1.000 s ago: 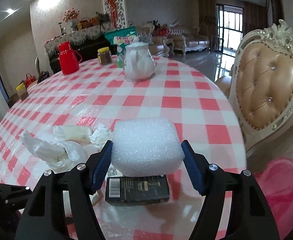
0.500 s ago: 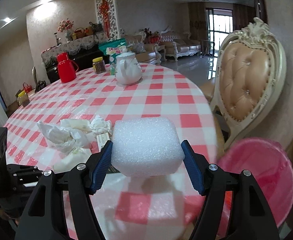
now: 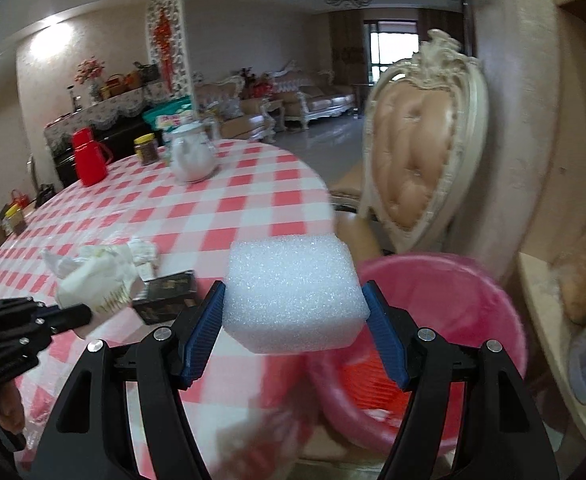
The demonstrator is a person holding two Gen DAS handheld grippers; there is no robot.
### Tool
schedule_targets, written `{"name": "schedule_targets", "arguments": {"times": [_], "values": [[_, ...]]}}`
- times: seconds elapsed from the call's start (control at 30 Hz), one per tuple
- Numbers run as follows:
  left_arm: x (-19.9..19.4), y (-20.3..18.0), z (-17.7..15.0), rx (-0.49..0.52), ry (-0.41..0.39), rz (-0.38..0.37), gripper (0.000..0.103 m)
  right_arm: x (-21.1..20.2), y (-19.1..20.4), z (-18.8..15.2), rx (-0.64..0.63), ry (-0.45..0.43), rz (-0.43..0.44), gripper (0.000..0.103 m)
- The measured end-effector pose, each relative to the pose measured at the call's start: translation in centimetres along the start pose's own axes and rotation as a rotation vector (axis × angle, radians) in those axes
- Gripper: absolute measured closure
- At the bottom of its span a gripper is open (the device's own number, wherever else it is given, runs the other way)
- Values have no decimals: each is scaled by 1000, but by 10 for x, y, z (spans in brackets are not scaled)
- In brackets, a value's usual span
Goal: Collect trash
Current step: 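Carry paper bag and foam block to the pink bin and open both tools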
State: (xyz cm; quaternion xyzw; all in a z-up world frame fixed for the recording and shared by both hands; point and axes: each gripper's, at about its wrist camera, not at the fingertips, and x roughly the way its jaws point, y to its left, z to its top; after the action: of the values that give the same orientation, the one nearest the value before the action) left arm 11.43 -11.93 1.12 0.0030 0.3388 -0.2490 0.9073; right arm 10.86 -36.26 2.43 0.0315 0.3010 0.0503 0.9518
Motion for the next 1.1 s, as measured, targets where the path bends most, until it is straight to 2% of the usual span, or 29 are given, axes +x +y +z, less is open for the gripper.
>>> {"name": "schedule_targets", "arguments": {"times": [0.27, 0.5, 0.77, 0.9, 1.1], "values": [[22, -54, 26, 64, -13, -80, 96, -11, -53, -4, 59, -11, -104, 37], [46, -92, 48, 98, -13, -135, 96, -7, -90, -11, 97, 7, -155, 37], [69, -111, 60, 107, 8, -163, 96, 3, -107, -18, 107, 39, -168, 35], [79, -115, 62, 106, 20, -173, 95, 5, -112, -22, 110, 44, -172, 24], [94, -123, 67, 109, 38, -188, 95, -1, -119, -24, 124, 37, -174, 23]]}}
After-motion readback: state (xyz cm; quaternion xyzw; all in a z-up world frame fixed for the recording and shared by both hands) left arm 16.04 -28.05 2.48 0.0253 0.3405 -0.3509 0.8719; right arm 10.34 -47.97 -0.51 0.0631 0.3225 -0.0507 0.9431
